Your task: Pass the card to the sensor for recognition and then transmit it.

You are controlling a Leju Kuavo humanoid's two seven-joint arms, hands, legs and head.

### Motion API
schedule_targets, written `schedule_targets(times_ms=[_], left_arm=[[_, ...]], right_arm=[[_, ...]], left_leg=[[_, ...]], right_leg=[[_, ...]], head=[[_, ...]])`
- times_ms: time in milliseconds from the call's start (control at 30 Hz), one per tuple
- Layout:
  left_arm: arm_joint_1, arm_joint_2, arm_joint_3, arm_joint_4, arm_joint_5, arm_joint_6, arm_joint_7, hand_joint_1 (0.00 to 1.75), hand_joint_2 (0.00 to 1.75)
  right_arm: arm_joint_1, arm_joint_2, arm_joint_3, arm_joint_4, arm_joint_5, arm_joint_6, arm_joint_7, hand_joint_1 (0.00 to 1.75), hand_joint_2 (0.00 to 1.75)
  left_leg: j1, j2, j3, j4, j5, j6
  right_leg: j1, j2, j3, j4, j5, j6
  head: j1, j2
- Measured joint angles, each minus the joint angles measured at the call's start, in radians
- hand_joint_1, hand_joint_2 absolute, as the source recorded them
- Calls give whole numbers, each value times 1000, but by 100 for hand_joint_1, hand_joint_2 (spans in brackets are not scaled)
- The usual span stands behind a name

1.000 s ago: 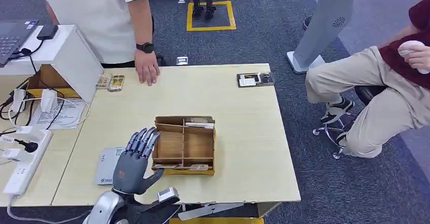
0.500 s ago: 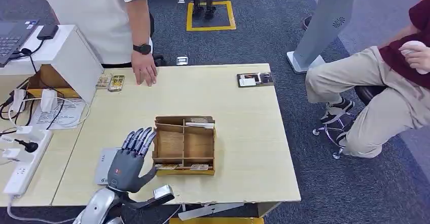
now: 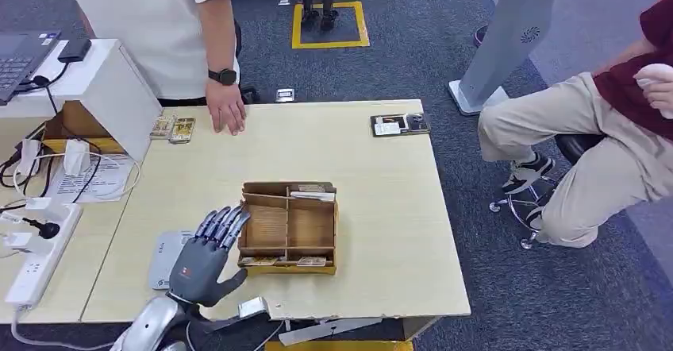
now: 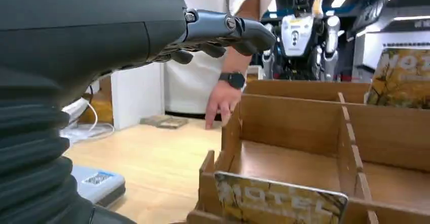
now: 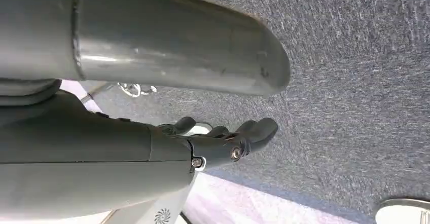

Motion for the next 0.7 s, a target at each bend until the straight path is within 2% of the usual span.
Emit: schedule_targets(times_ms=[100,433,700], left_arm=[[3,10,-6,-9,24,-11,-13,0,175],[55,26,-7,-69,53,29,-35,0,175],[77,33,-7,-100,70,14,-72,0,175]], right_arm=[[0,0,0,0,2,0,-3,0,0],[0,-1,0,0,1,-1,-3,0,0],[0,-1,0,0,0,-1,-3,0,0]], left_leg=[[0,0,0,0,0,0],[0,0,0,0,0,0],[0,0,0,0,0,0]], right_leg=[[0,0,0,0,0,0],[0,0,0,0,0,0],[0,0,0,0,0,0]], head=[[0,0],[0,0],[0,0]])
